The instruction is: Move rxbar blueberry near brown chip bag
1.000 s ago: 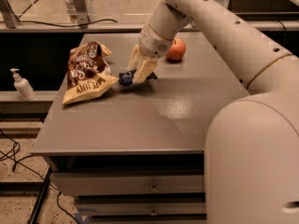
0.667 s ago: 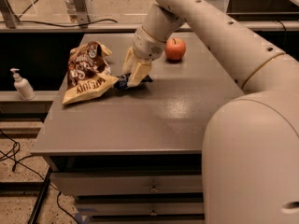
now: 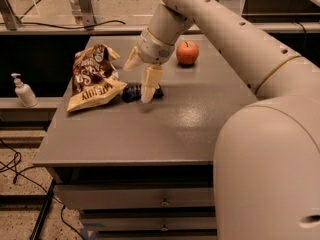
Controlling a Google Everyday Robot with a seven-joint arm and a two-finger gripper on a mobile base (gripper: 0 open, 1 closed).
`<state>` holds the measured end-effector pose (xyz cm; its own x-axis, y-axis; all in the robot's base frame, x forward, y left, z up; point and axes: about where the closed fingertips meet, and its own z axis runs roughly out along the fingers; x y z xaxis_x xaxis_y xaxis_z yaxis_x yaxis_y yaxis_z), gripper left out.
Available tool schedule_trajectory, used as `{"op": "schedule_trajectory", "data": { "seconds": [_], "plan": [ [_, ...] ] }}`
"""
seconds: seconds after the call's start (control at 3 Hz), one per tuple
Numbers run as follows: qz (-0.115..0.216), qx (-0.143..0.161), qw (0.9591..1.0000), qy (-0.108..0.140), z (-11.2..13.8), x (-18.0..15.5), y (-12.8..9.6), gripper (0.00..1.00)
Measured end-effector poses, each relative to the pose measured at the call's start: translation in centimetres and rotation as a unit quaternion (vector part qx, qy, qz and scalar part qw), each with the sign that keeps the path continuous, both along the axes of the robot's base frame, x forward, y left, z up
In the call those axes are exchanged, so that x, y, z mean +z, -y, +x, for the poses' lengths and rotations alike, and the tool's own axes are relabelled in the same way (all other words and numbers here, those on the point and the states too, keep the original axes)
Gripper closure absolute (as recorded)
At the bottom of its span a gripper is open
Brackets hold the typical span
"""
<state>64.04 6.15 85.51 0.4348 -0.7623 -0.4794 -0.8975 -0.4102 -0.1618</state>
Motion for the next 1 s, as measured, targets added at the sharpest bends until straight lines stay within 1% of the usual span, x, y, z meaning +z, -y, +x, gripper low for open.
{"op": "schedule_trajectory", "data": {
  "seconds": [0.33, 0.67, 1.0],
  "plan": [
    [0.006, -0.016, 0.9998, 0.007, 0.5, 0.8, 1.5, 0.0],
    [0.023, -0.065, 0.9972, 0.029, 0.7, 3.4, 6.1, 0.0],
    [0.058, -0.139, 0.9858, 0.074, -0.4, 7.8, 12.8, 0.0]
  ]
}}
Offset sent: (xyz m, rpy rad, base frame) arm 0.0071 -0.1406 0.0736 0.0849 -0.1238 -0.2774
